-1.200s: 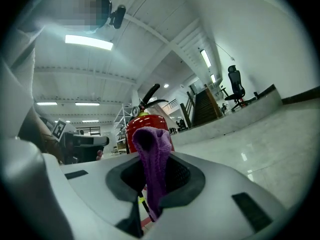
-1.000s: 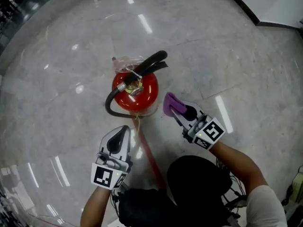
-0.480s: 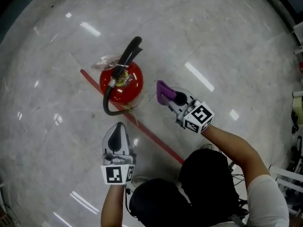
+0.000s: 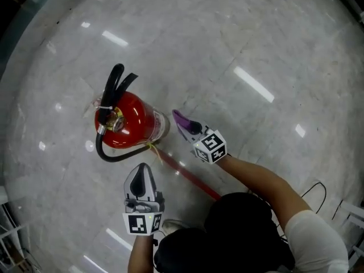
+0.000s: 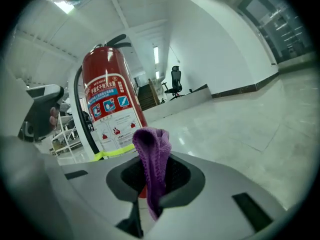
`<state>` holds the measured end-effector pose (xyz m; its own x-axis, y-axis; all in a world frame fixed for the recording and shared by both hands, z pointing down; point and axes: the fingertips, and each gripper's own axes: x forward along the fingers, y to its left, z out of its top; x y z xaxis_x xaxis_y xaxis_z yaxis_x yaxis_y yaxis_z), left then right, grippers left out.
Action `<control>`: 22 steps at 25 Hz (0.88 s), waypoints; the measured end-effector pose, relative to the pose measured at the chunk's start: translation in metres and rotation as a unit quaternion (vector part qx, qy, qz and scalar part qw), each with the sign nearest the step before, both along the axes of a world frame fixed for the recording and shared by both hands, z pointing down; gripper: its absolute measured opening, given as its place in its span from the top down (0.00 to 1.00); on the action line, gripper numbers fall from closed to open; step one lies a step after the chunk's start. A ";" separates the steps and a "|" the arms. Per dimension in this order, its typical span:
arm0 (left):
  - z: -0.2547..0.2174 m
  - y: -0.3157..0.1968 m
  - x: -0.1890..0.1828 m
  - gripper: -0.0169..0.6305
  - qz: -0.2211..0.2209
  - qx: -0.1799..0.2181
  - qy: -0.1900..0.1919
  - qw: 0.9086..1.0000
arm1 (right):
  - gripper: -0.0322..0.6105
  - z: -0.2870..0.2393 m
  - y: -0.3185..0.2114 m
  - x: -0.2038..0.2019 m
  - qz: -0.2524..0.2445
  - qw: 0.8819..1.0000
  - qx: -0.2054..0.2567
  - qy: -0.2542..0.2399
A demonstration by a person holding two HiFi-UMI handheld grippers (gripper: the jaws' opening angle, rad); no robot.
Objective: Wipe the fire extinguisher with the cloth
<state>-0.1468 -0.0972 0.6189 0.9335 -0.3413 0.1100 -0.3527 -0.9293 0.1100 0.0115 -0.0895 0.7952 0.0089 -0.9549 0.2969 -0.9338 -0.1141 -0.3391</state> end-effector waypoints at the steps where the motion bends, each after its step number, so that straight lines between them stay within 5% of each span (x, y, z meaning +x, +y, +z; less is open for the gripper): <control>1: 0.001 -0.002 0.000 0.97 -0.009 -0.008 0.002 1.000 | 0.86 0.006 -0.006 -0.001 -0.003 1.000 0.001 -0.003; 5: 0.008 0.000 -0.002 0.96 -0.018 -0.012 0.021 1.000 | 0.86 0.032 -0.031 -0.003 -0.013 1.000 0.011 -0.026; 11: 0.012 0.009 -0.017 0.97 -0.014 0.006 -0.006 1.000 | 0.86 0.038 -0.048 -0.007 -0.019 0.997 0.025 -0.076; 22: -0.006 0.010 -0.015 0.96 -0.007 0.015 0.013 1.000 | 0.86 -0.063 -0.042 -0.012 -0.043 0.985 0.121 -0.119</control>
<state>-0.1621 -0.0877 0.6133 0.9313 -0.3564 0.0756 -0.3624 -0.9275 0.0913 -0.0002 -0.1318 0.7319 -0.1181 -0.9920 0.0452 -0.8277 0.0732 -0.5564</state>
